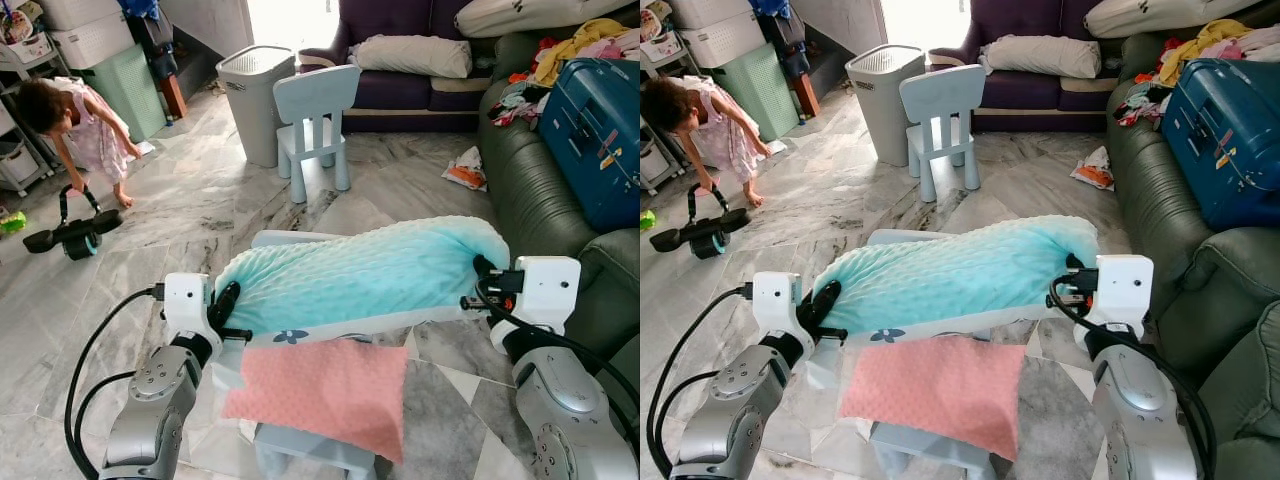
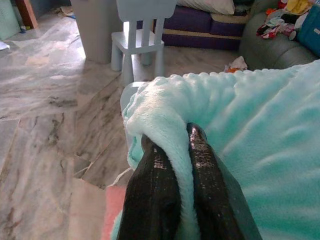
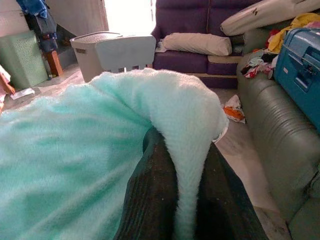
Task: Move the pillow to the sofa
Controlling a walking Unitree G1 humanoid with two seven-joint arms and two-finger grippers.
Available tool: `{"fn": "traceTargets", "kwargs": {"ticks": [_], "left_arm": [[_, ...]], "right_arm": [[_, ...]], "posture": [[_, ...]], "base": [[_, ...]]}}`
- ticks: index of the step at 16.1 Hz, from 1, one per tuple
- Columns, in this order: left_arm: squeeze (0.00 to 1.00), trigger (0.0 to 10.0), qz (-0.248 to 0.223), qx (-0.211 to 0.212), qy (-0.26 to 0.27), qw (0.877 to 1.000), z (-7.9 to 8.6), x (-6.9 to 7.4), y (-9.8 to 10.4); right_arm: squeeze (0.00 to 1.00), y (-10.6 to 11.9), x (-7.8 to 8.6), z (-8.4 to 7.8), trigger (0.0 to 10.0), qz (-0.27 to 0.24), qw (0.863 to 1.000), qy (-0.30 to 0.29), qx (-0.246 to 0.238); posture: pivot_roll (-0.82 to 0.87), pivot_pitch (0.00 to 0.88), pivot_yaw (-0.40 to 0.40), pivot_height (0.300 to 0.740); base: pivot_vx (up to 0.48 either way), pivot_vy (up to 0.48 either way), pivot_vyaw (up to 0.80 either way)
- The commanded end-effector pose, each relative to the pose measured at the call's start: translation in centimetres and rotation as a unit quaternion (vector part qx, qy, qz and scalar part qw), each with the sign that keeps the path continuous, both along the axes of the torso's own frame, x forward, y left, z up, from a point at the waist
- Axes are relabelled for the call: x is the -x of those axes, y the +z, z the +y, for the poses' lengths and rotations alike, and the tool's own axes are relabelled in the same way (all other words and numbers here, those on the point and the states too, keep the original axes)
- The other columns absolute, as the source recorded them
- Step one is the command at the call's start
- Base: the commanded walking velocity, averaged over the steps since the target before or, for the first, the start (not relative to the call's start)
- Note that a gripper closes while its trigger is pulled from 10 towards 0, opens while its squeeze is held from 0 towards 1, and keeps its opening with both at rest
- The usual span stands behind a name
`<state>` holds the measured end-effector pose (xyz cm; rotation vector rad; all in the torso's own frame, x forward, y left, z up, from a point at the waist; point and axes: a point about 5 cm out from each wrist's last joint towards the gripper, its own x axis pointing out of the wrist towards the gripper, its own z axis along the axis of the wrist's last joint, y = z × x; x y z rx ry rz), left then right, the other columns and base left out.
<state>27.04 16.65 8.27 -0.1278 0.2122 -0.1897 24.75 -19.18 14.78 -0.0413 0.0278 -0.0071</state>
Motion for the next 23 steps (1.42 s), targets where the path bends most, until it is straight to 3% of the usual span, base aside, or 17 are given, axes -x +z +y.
{"fn": "traceTargets", "kwargs": {"ticks": [1,2,5,23], "left_arm": [[0.0,10.0,-0.012,-0.015,0.004,1.0,0.7,0.0,0.5],[0.0,10.0,-0.016,0.0,0.008,1.0,0.2,-0.3,0.8],[0.0,10.0,-0.014,-0.003,0.015,1.0,0.2,-0.3,0.9],[0.0,10.0,-0.017,-0.006,0.004,1.0,-0.2,-0.6,0.6]], "right_arm": [[0.0,0.8,0.1,-0.1,10.0,-0.014,1.0,-0.005,0.004],[0.0,1.0,-0.7,0.5,10.0,-0.018,1.0,0.013,-0.006],[0.0,0.8,-0.9,0.7,10.0,-0.01,1.0,0.022,-0.011],[0.0,1.3,-1.0,0.7,10.0,-0.01,0.999,0.037,-0.008]], "posture": [[0.0,0.0,0.0,0.74],[-0.17,0.0,0.059,0.74],[-0.17,0.0,0.052,0.74],[-0.19,0.0,0.037,0.74]], "base": [[0.0,0.0,0.0],[0.0,0.0,0.0],[0.0,0.0,0.0],[0.0,0.0,-0.54]]}}
